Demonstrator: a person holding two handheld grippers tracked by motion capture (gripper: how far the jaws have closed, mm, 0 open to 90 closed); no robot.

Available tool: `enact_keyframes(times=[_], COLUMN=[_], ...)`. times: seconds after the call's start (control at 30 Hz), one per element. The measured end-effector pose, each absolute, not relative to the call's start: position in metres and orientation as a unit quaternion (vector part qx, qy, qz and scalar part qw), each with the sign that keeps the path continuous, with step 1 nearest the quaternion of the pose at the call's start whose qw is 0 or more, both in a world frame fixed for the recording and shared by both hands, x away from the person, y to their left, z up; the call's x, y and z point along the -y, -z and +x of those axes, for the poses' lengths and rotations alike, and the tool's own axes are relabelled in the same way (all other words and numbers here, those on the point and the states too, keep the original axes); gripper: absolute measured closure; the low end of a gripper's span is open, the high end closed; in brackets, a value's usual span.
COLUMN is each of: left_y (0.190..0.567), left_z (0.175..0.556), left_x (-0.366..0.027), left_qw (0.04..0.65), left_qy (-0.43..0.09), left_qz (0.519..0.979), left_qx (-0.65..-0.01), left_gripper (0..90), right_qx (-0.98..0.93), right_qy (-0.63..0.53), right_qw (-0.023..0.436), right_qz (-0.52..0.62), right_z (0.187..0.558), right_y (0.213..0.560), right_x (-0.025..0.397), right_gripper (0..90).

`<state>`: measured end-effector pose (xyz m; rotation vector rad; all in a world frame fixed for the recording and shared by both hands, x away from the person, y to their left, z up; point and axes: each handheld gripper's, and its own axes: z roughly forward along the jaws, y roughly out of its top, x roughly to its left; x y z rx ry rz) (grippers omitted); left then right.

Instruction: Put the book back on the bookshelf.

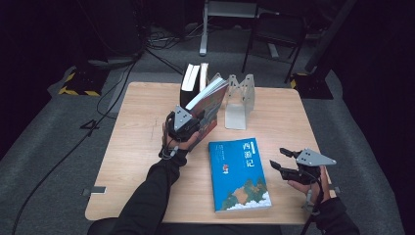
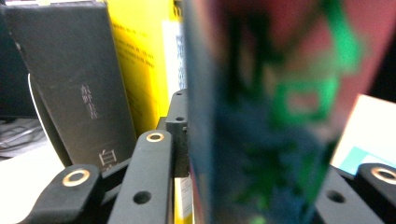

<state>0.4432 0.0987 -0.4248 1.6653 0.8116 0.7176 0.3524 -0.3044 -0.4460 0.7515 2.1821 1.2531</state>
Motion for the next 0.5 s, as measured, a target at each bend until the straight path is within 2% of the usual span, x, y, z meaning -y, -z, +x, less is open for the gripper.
enact_keyframes(times=[0.17,0.33,0.43,0.5], left_y=[0.44,0.463,0.479,0.48], left_z=[0.441,0.436,0.437,0.439], left_x=[-0.104,-0.11,-0.108,-0.106], left_qw=[0.529,0.511,0.499,0.503], left_qy=[-0.297,-0.268,-0.25,-0.242], left_qz=[0.711,0.723,0.733,0.724], left_qx=[-0.354,-0.381,-0.39,-0.405], left_gripper=[68.0,61.7,70.6,72.7], right_qx=[-0.808,-0.81,-0.808,-0.809], right_qy=[-0.458,-0.456,-0.459,-0.455], right_qw=[0.247,0.247,0.244,0.243], right_qz=[0.275,0.273,0.278,0.282], right_z=[0.351,0.348,0.349,0.351], right_y=[0.449,0.448,0.449,0.451], right_x=[0.305,0.308,0.311,0.312], right_gripper=[39.3,39.9,39.9,39.7])
